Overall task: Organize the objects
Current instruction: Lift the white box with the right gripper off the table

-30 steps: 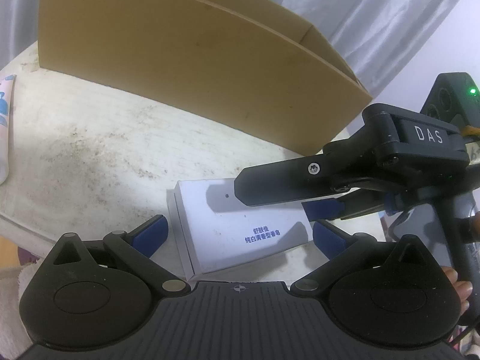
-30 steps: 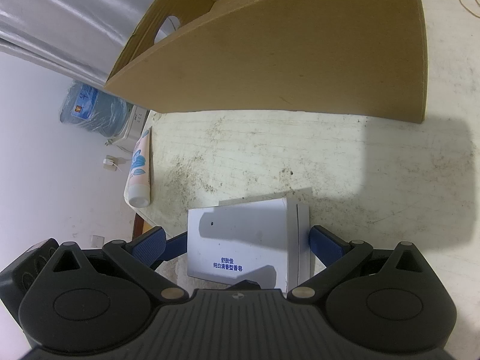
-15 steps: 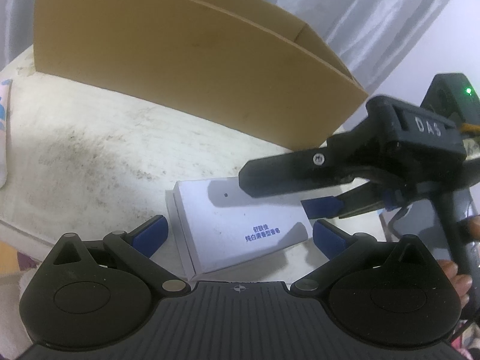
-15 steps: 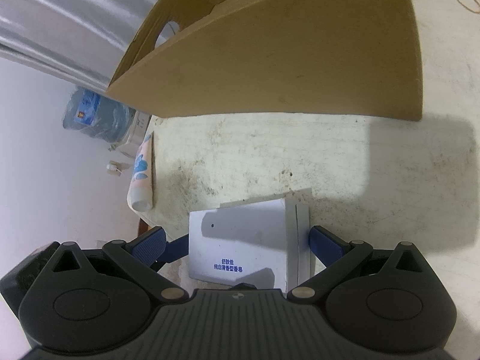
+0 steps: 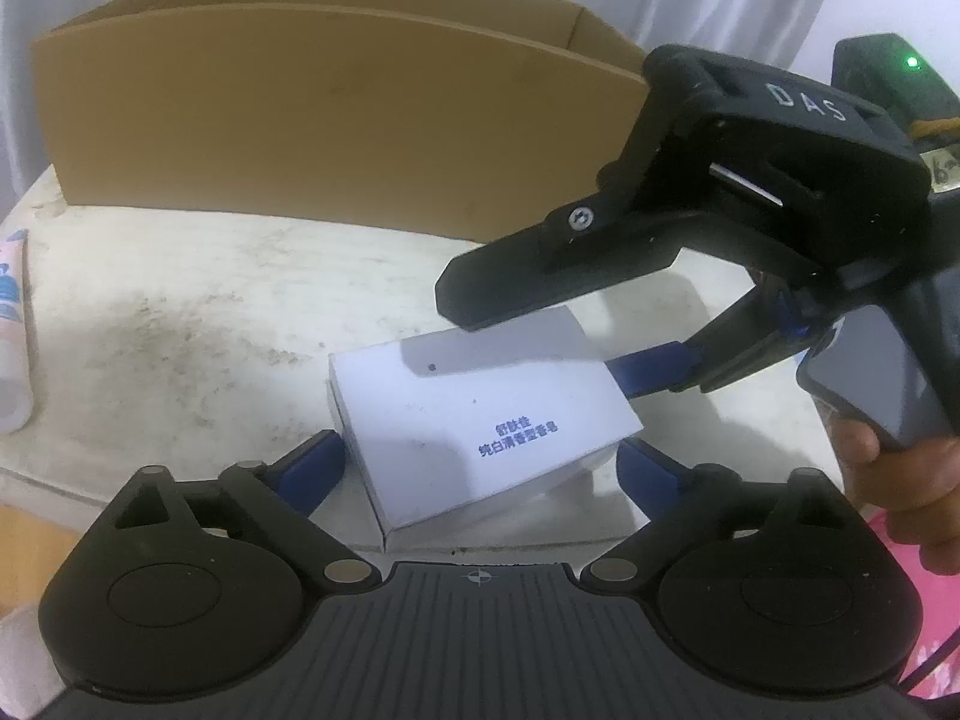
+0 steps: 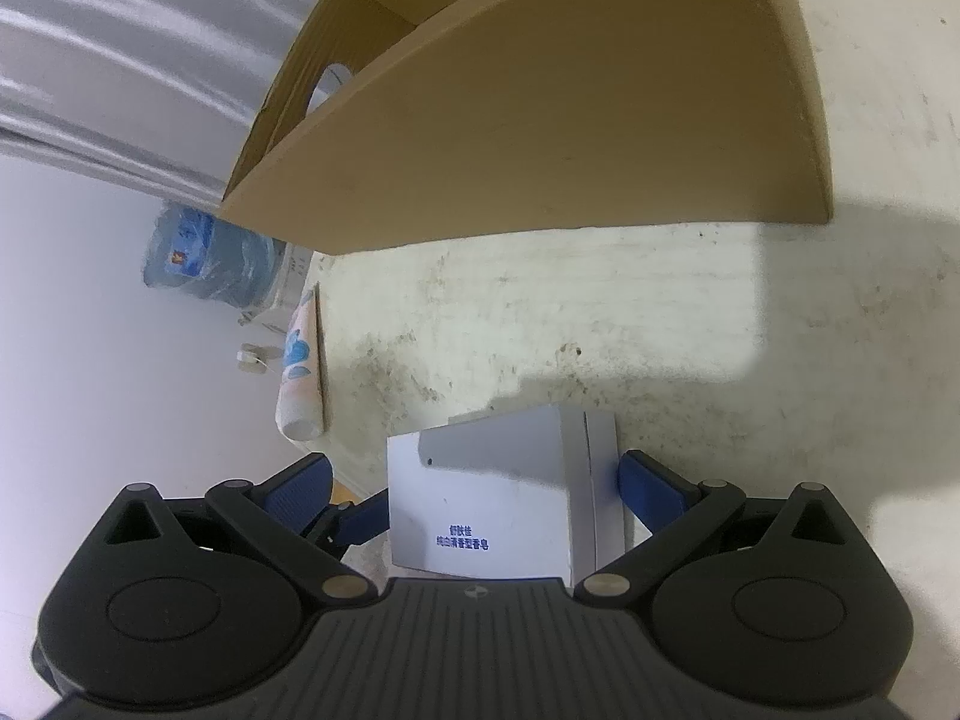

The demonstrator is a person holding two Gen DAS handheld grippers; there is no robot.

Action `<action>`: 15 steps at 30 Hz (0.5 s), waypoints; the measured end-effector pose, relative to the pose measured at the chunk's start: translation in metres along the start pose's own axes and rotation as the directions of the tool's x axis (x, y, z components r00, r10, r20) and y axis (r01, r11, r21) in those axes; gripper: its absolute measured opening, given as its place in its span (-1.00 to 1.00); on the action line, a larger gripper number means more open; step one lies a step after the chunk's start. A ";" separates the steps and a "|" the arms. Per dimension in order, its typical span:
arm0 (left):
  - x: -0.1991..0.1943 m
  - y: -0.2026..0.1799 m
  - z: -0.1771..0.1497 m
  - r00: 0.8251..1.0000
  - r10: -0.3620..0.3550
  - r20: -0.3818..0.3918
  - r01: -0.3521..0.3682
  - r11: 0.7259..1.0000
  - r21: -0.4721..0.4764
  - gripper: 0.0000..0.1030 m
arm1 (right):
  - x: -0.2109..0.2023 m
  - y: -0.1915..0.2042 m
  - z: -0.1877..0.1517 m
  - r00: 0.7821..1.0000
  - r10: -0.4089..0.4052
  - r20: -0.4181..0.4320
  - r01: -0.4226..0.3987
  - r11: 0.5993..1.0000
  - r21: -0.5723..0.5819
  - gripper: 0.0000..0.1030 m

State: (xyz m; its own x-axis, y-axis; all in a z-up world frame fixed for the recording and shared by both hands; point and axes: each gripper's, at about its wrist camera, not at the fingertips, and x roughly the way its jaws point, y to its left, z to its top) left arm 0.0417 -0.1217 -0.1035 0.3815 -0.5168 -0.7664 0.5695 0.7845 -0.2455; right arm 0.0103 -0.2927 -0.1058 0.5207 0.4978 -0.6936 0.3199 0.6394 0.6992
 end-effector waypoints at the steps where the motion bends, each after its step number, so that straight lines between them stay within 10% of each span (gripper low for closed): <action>1: 0.000 0.000 0.000 1.000 0.002 -0.001 -0.002 1.000 -0.002 0.84 | 0.000 0.001 0.000 1.000 -0.008 0.000 0.008 1.000 -0.005 0.97; 8: -0.005 -0.002 0.004 1.000 -0.002 -0.022 0.002 1.000 -0.005 0.74 | -0.005 0.003 -0.001 0.997 -0.083 0.006 0.083 0.994 -0.076 0.42; 15: 0.005 -0.008 0.008 0.998 0.060 -0.028 -0.058 0.997 0.054 0.66 | -0.004 0.006 -0.004 0.995 -0.101 0.008 0.101 0.985 -0.139 0.31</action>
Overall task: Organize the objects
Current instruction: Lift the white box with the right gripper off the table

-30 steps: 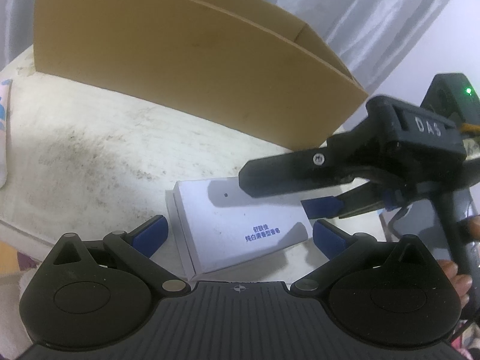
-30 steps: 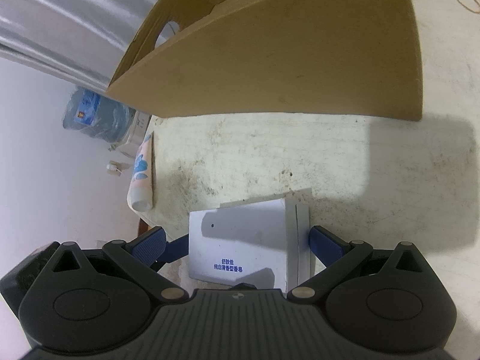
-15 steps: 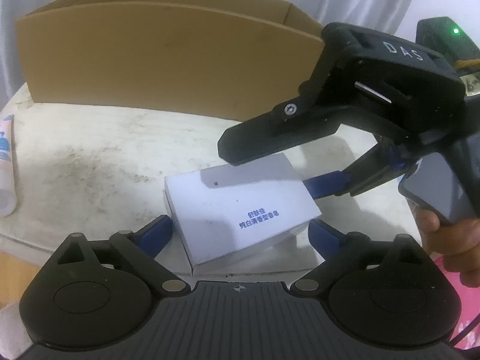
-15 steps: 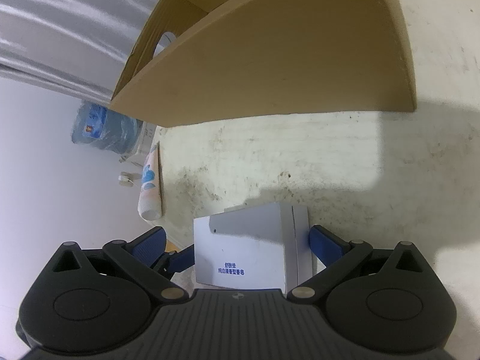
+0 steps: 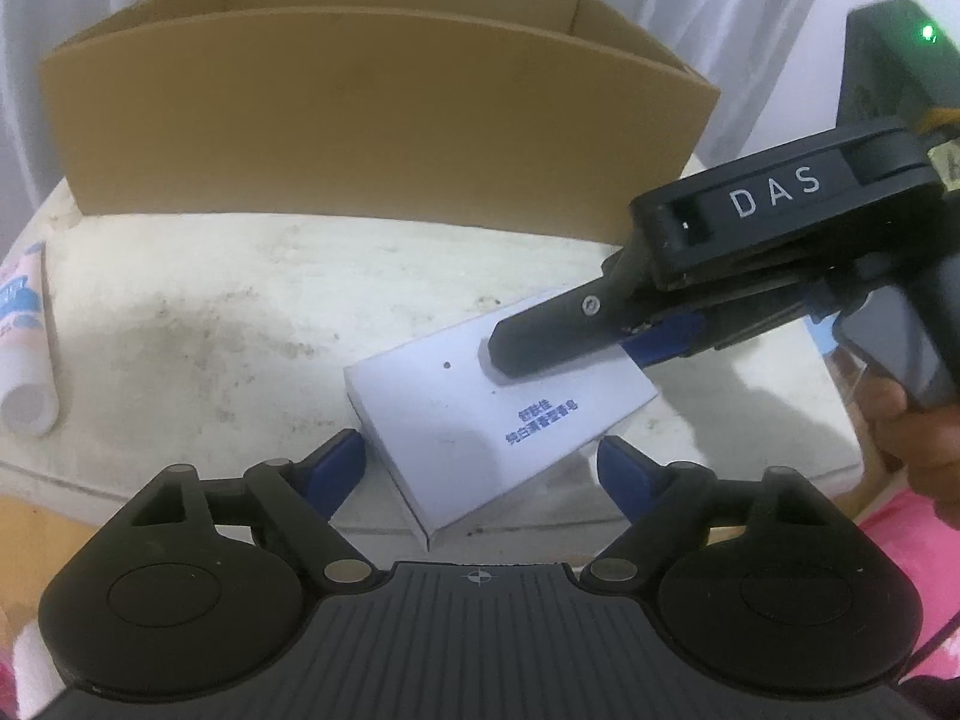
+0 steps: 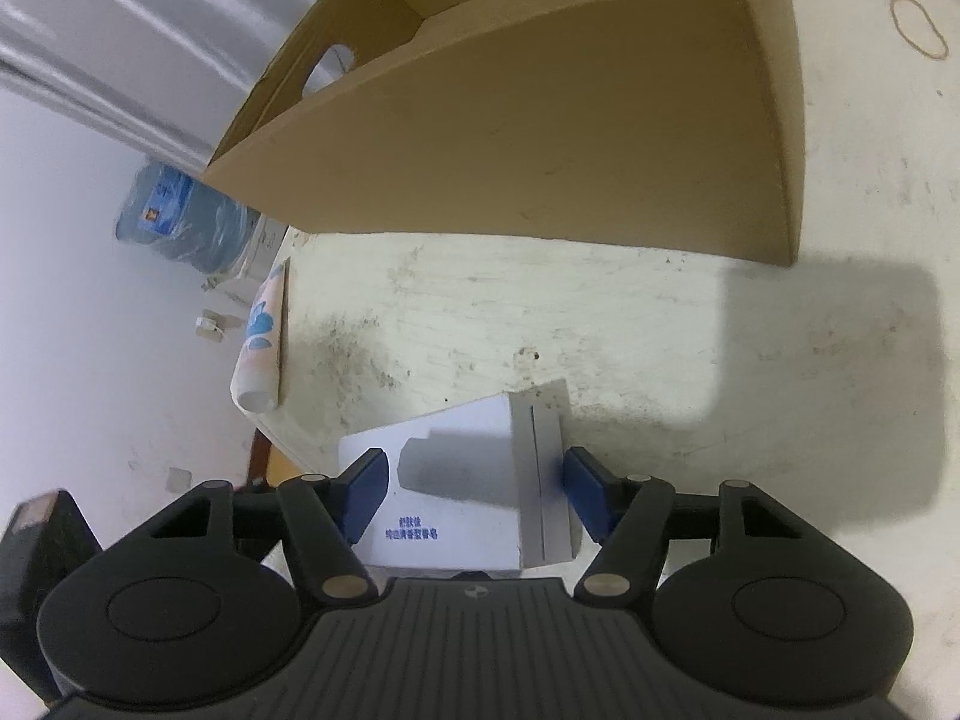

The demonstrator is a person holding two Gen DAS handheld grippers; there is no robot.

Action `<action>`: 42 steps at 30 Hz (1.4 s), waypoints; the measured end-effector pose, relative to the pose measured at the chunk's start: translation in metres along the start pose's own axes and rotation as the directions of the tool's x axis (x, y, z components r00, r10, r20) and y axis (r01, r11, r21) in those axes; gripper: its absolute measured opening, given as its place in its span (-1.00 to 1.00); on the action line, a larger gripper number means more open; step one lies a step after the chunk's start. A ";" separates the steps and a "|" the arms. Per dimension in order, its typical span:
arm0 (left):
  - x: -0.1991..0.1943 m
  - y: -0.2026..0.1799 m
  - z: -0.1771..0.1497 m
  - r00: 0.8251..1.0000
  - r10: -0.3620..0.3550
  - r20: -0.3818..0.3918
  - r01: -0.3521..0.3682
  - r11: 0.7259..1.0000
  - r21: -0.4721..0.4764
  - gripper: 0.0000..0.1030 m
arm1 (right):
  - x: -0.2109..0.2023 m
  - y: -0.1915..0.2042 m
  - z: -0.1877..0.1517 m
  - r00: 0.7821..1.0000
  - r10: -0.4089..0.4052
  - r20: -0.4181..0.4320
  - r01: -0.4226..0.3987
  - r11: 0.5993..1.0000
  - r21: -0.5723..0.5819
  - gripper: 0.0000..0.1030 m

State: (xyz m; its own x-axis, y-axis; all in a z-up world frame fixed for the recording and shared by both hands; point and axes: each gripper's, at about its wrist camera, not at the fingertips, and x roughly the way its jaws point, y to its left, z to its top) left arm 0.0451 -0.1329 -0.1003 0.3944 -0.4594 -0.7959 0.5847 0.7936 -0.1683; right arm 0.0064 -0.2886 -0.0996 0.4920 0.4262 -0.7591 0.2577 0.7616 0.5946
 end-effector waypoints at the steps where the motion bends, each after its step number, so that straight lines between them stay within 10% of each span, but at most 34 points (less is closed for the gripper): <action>1: 0.002 -0.002 0.001 1.000 0.009 -0.001 -0.009 1.000 0.014 0.67 | 0.001 0.002 0.000 1.000 -0.006 0.000 0.006 1.000 -0.016 0.32; 42: -0.019 -0.005 -0.003 0.993 0.079 0.088 -0.078 0.997 -0.020 0.66 | -0.013 0.038 -0.007 0.991 -0.077 0.109 0.095 0.979 -0.179 0.33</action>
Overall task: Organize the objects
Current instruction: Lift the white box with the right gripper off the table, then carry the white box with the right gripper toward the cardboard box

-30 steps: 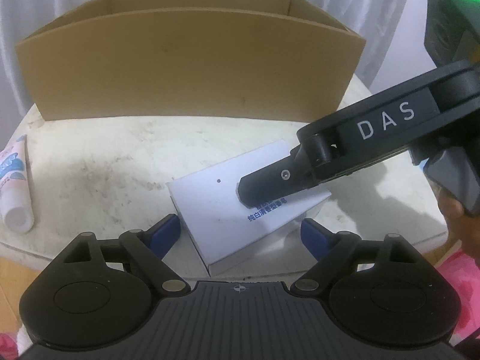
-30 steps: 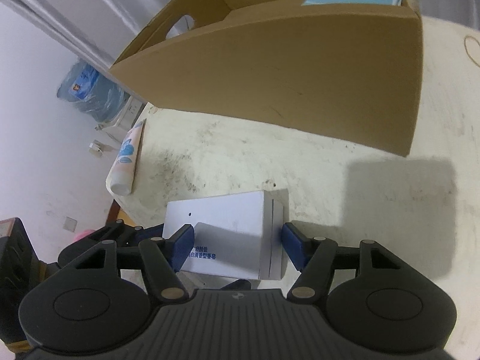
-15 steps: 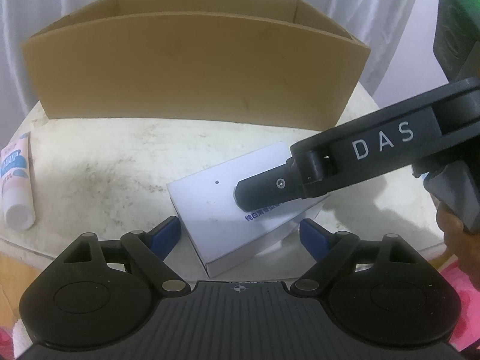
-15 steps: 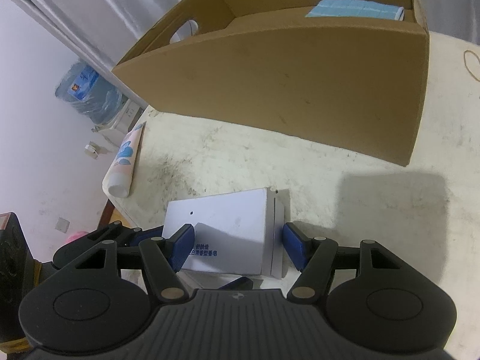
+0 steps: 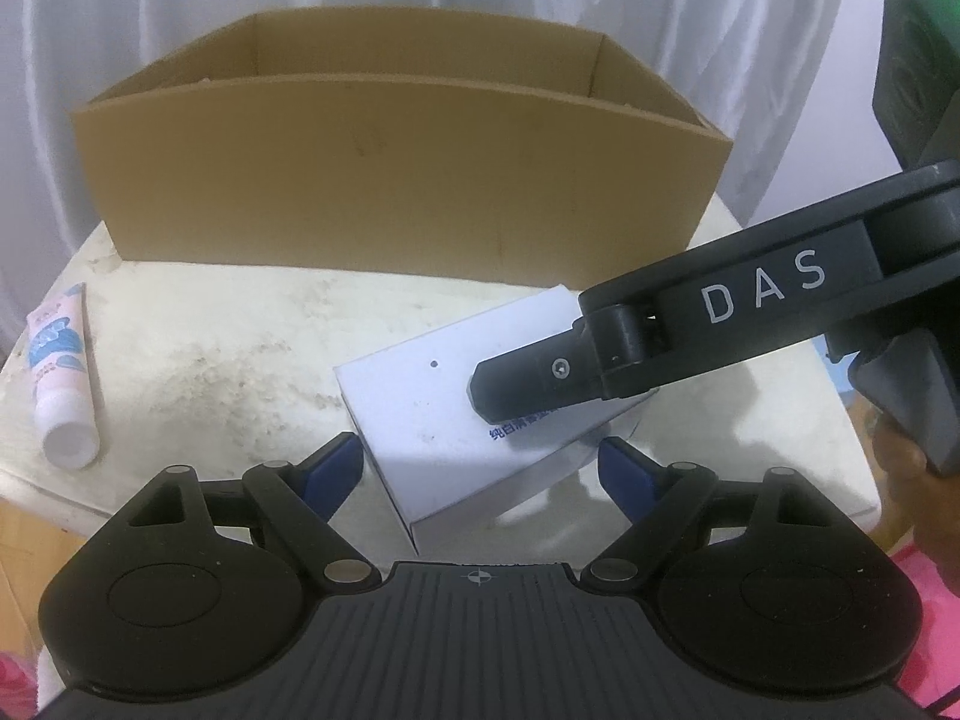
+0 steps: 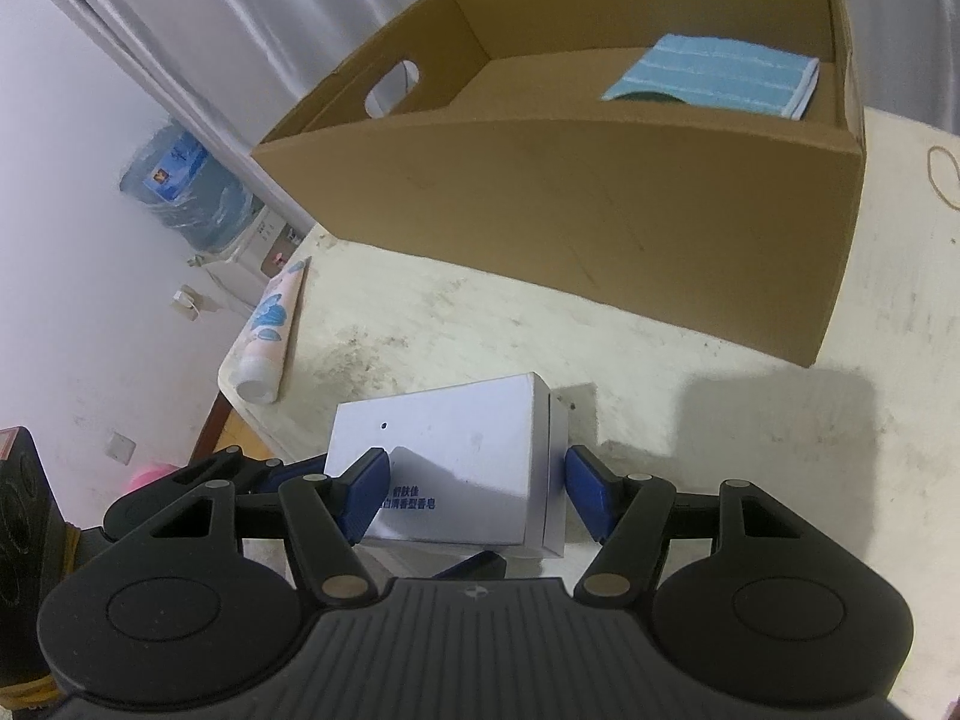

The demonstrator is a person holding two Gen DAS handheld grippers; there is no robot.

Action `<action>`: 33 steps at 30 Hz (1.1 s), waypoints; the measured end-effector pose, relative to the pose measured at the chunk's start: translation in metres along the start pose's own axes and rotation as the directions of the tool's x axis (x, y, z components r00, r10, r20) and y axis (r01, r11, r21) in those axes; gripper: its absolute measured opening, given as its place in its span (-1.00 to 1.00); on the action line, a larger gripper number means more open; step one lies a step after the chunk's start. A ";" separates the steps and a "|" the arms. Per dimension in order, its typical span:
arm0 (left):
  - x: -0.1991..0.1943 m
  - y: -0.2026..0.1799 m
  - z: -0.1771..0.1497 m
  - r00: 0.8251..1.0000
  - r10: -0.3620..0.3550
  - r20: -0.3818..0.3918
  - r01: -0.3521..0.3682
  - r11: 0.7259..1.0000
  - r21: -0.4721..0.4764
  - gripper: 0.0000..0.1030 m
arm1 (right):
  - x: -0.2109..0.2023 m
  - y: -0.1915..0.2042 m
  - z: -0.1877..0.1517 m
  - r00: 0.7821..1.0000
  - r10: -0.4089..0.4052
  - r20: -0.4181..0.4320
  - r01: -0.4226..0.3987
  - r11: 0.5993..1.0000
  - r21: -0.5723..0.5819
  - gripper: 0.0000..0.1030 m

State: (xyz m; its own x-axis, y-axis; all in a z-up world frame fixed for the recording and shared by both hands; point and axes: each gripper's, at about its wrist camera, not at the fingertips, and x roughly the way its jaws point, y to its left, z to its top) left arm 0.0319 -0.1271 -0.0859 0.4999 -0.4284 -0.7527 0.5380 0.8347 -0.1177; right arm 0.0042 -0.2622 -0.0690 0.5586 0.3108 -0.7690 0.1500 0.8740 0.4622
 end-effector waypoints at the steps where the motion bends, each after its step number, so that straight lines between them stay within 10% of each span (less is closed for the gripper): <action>1: -0.001 0.000 0.000 1.000 0.001 0.003 -0.001 1.000 -0.001 0.66 | -0.001 0.001 0.000 1.000 0.000 0.002 0.000 1.000 -0.002 0.33; 33: -0.036 0.009 0.000 0.994 0.044 0.103 -0.039 0.998 -0.048 0.65 | -0.019 0.041 0.006 0.999 0.007 0.049 -0.003 0.997 -0.081 0.33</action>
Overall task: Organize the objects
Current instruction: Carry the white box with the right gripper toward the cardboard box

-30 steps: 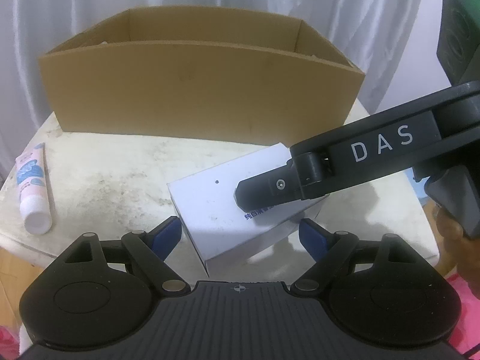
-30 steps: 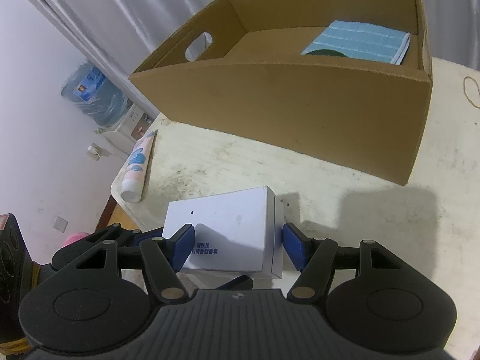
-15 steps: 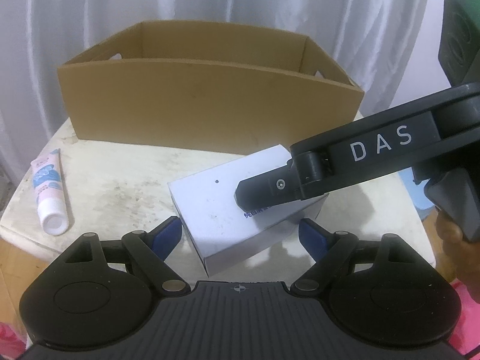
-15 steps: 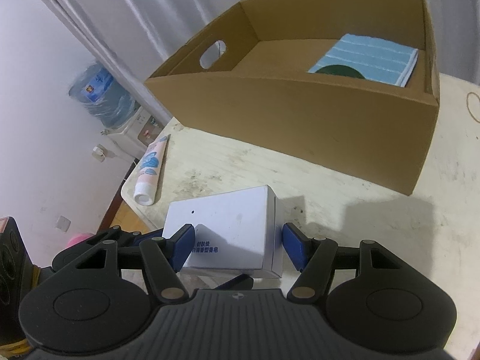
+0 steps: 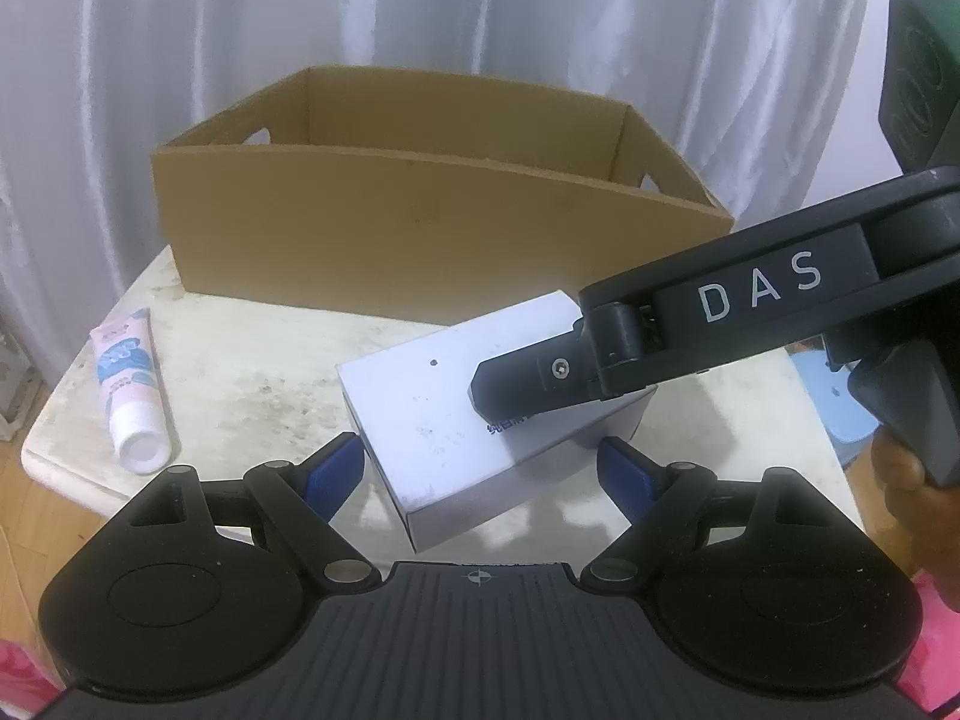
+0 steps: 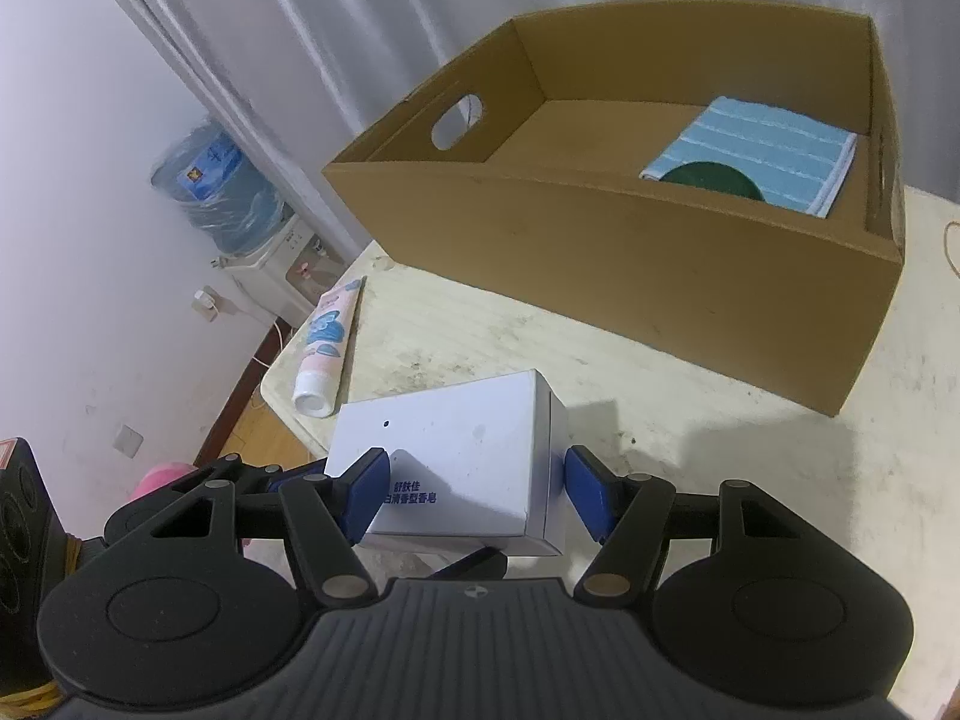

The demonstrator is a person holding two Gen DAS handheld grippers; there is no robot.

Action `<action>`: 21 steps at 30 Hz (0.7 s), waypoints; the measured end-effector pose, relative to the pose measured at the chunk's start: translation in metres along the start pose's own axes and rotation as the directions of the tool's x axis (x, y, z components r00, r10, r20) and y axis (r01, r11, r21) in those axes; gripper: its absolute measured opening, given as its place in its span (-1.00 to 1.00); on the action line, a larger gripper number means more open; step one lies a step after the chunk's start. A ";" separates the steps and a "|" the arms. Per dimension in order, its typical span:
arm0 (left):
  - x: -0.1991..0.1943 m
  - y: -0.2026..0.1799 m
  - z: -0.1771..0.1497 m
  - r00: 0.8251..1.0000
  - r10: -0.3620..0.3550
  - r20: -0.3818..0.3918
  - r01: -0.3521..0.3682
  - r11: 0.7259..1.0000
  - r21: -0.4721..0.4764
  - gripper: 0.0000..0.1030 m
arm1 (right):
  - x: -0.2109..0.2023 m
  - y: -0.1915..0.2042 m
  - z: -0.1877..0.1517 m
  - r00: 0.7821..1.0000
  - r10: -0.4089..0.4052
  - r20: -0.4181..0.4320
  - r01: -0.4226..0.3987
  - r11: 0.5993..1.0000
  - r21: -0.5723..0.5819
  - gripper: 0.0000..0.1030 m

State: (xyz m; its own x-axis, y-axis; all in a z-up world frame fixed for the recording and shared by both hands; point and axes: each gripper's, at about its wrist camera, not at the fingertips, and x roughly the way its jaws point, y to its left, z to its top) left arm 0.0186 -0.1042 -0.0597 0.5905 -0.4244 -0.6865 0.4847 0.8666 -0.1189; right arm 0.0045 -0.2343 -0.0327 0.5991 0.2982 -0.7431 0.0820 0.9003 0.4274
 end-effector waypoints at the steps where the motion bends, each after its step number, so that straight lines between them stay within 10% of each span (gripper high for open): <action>1: -0.001 0.001 0.000 1.000 0.001 0.003 -0.001 1.000 -0.002 0.65 | -0.001 0.001 0.000 1.000 -0.001 0.001 0.001 1.000 -0.003 0.33; 21: -0.019 0.007 0.002 0.998 0.010 0.066 -0.008 1.000 -0.025 0.64 | -0.012 0.028 0.004 0.999 -0.016 0.032 0.018 0.998 -0.057 0.33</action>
State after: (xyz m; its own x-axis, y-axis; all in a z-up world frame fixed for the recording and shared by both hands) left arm 0.0118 -0.0901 -0.0461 0.6365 -0.4320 -0.6390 0.4632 0.8765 -0.1312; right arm 0.0024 -0.2140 -0.0094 0.6228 0.2732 -0.7332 0.0471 0.9222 0.3837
